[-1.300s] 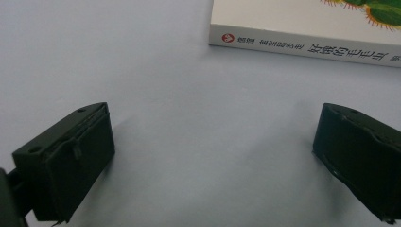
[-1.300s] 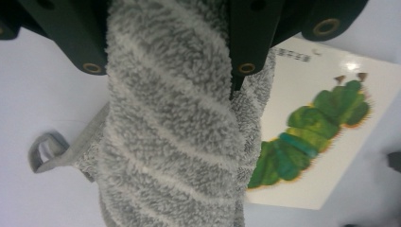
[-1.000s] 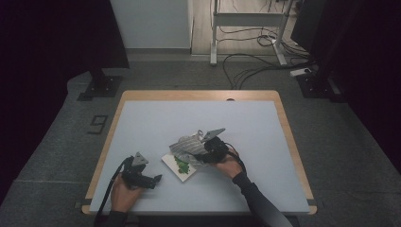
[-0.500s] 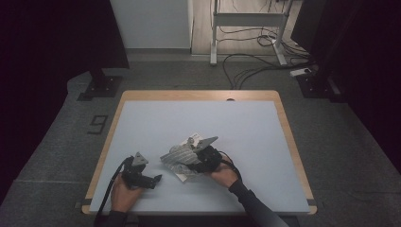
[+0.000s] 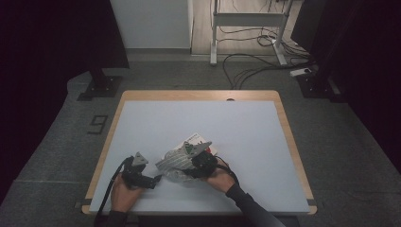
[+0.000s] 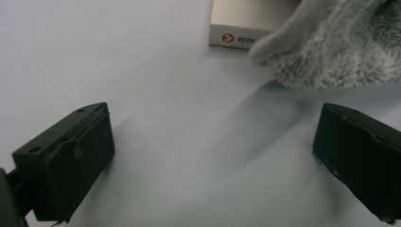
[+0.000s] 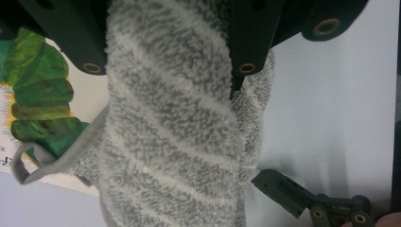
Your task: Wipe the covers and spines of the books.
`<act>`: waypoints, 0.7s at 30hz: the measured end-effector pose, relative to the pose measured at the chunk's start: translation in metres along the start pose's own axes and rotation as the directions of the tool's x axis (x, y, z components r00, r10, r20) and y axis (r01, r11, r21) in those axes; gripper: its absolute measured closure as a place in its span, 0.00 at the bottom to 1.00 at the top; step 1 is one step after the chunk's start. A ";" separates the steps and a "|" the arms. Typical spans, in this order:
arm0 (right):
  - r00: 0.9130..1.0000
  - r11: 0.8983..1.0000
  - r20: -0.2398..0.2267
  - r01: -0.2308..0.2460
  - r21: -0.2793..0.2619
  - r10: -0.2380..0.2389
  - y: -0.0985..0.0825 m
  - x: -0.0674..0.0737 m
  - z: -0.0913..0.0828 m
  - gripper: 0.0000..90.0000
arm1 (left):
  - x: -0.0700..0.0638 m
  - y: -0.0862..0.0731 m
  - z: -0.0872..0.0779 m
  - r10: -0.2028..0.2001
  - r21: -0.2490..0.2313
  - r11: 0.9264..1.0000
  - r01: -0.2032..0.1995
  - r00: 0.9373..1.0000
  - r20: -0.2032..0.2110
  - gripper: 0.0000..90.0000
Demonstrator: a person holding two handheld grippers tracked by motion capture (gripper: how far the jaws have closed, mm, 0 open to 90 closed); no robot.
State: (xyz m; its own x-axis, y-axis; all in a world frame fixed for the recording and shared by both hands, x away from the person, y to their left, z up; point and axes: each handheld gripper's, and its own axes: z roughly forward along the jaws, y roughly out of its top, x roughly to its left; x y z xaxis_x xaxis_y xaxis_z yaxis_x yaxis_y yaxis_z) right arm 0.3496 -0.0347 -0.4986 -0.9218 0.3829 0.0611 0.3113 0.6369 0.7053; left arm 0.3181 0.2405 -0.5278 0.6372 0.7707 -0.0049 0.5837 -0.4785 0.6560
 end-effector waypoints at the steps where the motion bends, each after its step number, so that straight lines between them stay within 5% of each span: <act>1: 1.000 1.000 0.000 0.000 0.000 0.000 0.000 0.000 0.000 0.71 | 0.000 0.000 0.000 0.000 0.000 1.000 0.000 1.000 0.000 0.00; 21: 1.000 1.000 0.012 -0.013 0.003 0.013 0.022 -0.012 0.023 0.71 | 0.000 0.000 0.000 -0.002 -0.001 1.000 0.002 1.000 -0.001 0.00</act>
State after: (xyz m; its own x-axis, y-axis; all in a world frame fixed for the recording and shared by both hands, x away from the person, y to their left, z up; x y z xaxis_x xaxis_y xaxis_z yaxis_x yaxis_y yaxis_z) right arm 0.3726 -0.0095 -0.4996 -0.9150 0.3987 0.0616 0.3237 0.6344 0.7020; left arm 0.3180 0.2404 -0.5279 0.6356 0.7720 -0.0057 0.5845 -0.4764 0.6568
